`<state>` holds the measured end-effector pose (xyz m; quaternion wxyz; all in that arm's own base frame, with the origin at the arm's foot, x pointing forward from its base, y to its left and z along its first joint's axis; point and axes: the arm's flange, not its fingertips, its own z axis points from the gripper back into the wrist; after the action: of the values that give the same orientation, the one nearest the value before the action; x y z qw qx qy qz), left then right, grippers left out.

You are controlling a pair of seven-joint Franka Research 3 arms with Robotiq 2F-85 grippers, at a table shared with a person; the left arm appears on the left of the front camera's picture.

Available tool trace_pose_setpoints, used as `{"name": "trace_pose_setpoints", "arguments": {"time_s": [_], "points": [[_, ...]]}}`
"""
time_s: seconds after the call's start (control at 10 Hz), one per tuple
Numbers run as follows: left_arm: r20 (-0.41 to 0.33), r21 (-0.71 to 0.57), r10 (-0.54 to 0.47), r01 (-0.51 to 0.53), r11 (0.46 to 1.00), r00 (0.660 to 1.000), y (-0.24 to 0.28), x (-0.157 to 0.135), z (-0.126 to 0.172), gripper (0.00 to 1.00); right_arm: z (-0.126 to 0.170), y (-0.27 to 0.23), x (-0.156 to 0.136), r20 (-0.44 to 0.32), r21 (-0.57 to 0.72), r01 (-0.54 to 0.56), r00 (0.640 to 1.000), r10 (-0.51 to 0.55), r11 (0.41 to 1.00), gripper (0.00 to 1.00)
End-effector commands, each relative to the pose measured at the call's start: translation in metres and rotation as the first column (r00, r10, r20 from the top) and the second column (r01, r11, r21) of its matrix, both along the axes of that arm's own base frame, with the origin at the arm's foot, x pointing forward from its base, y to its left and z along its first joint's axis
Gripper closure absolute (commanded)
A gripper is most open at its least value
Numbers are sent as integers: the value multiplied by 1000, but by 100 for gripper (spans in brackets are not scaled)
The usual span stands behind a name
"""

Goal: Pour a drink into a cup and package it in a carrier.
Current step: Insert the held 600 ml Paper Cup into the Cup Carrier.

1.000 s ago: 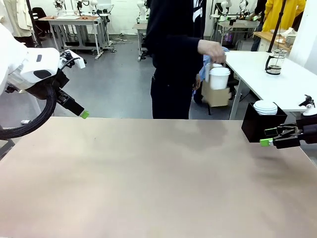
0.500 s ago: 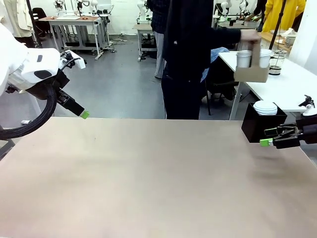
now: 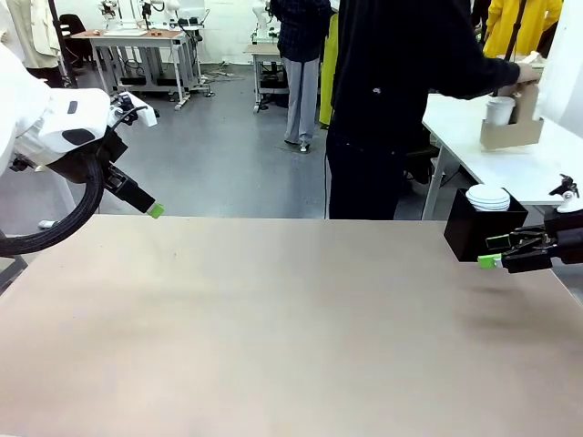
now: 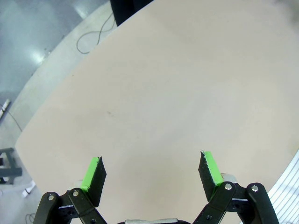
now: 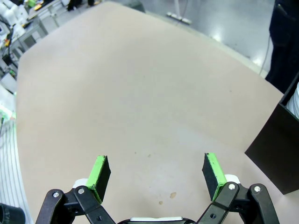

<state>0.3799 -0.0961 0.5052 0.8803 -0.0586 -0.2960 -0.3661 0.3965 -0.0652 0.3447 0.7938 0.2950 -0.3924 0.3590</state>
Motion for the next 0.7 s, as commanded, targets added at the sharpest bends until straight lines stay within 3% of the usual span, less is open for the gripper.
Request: {"name": "trace_pose_setpoints", "arguments": {"time_s": [0.0, 0.6], "points": [[-1, 3, 15, -15, 1000, 1000, 0, -1, 1, 0, -1, -1, 0, 16, -2, -10, 1000, 10, 1000, 0], [-1, 3, 15, -15, 1000, 1000, 0, -1, 1, 0, -1, -1, 0, 16, -2, -10, 1000, 10, 1000, 0]]}}
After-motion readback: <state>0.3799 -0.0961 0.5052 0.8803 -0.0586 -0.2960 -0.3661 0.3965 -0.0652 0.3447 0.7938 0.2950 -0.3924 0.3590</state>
